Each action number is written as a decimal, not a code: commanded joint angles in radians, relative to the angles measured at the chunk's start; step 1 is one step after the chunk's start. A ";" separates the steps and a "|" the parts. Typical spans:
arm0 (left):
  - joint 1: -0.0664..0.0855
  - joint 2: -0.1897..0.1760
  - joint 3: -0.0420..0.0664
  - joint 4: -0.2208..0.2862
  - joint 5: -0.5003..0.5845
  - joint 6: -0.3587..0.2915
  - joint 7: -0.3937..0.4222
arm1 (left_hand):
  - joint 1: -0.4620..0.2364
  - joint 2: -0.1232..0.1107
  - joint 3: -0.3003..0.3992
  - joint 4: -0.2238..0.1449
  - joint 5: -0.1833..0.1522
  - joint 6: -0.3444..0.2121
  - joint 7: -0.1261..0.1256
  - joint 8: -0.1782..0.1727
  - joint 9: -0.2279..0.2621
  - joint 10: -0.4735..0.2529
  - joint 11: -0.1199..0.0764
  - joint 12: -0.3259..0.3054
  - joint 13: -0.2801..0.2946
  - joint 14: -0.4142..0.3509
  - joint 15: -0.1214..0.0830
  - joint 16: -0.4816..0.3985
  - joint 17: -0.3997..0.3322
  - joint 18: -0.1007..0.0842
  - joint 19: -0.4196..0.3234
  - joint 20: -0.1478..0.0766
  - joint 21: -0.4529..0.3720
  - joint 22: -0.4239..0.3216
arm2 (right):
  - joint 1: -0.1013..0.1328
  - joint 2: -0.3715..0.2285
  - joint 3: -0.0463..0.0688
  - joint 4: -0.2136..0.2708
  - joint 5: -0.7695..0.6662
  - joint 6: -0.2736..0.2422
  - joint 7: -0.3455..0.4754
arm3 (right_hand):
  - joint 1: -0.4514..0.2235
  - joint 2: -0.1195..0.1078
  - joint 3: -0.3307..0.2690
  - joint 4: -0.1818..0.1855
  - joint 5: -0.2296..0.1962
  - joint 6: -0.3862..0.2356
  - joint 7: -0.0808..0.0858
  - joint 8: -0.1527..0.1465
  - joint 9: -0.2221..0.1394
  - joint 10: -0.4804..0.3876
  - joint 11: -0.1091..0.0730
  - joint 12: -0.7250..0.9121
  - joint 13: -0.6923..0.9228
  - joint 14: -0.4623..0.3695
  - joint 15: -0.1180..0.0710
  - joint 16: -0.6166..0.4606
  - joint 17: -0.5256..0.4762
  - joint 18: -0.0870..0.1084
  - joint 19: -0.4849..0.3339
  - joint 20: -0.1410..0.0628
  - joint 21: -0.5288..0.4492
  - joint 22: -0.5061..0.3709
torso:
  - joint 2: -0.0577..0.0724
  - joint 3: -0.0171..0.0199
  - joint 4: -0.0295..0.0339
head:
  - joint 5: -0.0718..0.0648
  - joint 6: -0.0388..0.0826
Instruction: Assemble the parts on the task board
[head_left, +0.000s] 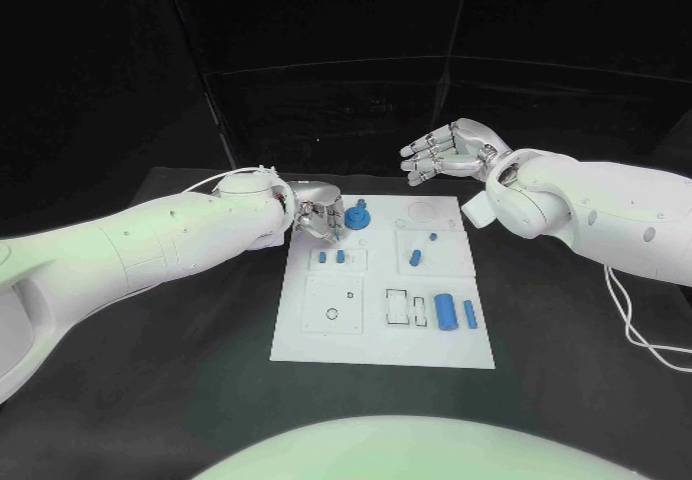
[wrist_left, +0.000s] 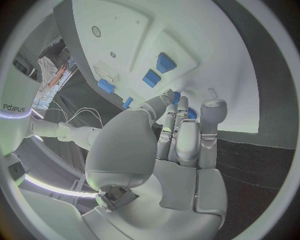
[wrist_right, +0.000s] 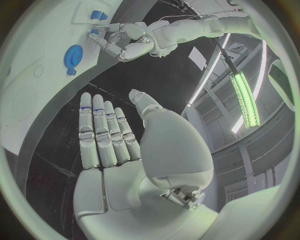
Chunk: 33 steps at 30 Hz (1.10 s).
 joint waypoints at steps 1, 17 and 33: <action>0.001 0.002 0.000 0.003 0.004 0.025 -0.005 | -0.009 0.002 0.000 0.005 0.004 0.005 -0.002 -0.002 -0.001 0.007 -0.001 -0.002 0.001 0.001 -0.004 -0.004 -0.002 -0.009 0.001 0.003 -0.003 0.000 | 0.002 0.000 0.001 0.002 0.000 0.000 0.010 | 0.002 0.008 -0.005 0.001 0.004 -0.006 0.010 0.005 0.001 -0.006 0.001 0.005 0.001 -0.007 -0.001 0.005 -0.001 0.003 0.008 0.001 -0.004 -0.002 | 0.000 0.0000 0.0001 | 0.000 -0.001; 0.001 0.006 -0.002 0.000 0.004 0.023 -0.007 | -0.016 -0.007 -0.001 0.008 0.004 -0.012 0.003 -0.017 -0.007 -0.011 0.006 -0.022 -0.004 -0.001 -0.001 -0.006 -0.010 -0.010 0.000 0.005 -0.006 0.001 | 0.002 0.002 0.001 0.002 0.000 0.001 0.010 | 0.002 0.008 -0.005 0.001 0.004 -0.006 0.010 0.005 0.001 -0.006 0.001 0.005 0.001 -0.007 -0.001 0.005 -0.001 0.003 0.008 0.001 -0.004 -0.002 | 0.000 0.0002 0.0002 | -0.001 -0.002; 0.001 0.006 -0.005 -0.005 0.004 0.019 -0.010 | -0.029 -0.029 0.006 0.015 0.003 -0.041 0.014 -0.045 -0.017 -0.053 0.023 -0.071 -0.013 -0.006 0.014 -0.010 -0.029 -0.008 -0.006 0.017 -0.018 -0.003 | 0.002 0.002 0.001 0.000 0.000 0.001 0.009 | 0.002 0.008 -0.005 0.001 0.004 -0.006 0.010 0.005 0.001 -0.006 0.001 0.005 0.001 -0.007 -0.001 0.005 -0.001 0.003 0.008 0.001 -0.004 -0.002 | -0.001 0.0009 0.0007 | -0.003 -0.006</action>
